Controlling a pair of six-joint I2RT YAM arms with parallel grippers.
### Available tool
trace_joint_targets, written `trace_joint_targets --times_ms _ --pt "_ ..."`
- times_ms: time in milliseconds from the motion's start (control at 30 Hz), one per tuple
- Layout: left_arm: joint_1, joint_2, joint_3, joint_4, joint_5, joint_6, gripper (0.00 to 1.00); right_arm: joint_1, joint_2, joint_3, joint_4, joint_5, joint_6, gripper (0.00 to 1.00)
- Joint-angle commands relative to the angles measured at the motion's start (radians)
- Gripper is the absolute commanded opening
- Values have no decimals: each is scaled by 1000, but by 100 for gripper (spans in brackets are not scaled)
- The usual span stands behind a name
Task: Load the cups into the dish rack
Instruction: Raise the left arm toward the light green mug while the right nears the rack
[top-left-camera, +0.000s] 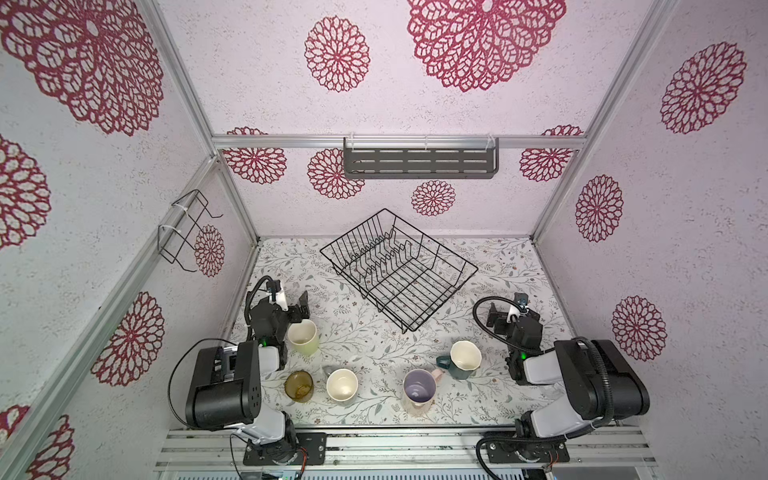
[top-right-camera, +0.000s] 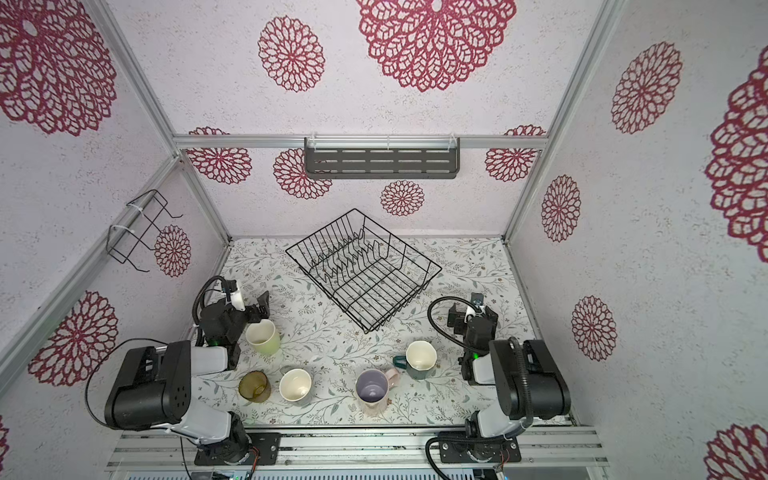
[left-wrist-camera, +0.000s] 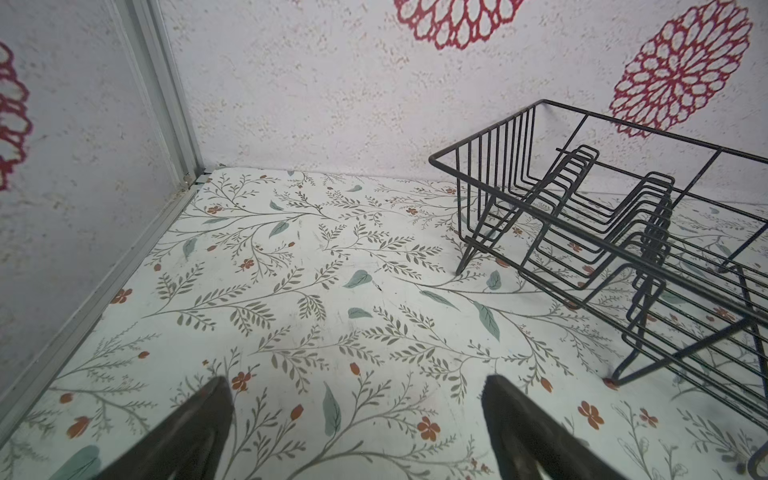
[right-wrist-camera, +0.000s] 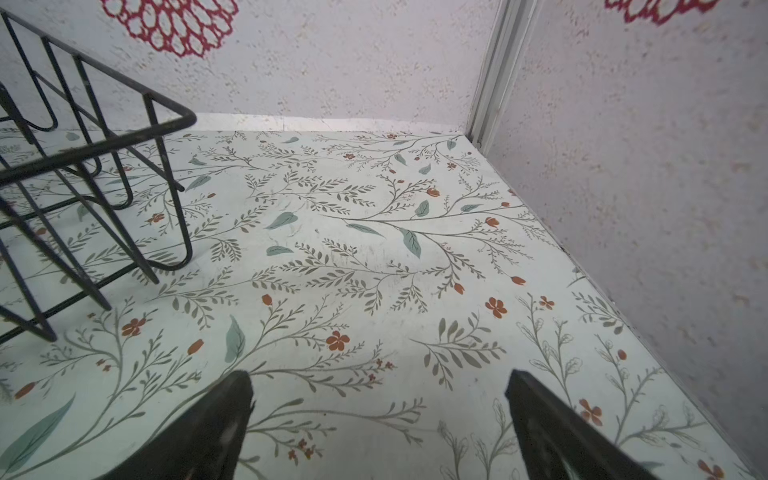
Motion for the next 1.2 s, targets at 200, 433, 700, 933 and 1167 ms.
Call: trace_joint_targets --times_ms 200,433,700,933,1167 --pt "6 0 1 17 11 2 97 -5 -12 23 36 -6 4 99" --pt "6 0 3 15 12 4 97 -5 -11 23 34 -8 5 99" --pt "6 0 1 16 11 4 97 -6 -12 23 34 -9 7 99" --pt "8 -47 24 -57 -94 -38 97 -7 -128 21 -53 64 33 99" --pt "8 -380 185 -596 -74 -93 97 -7 -370 146 -405 93 144 99"
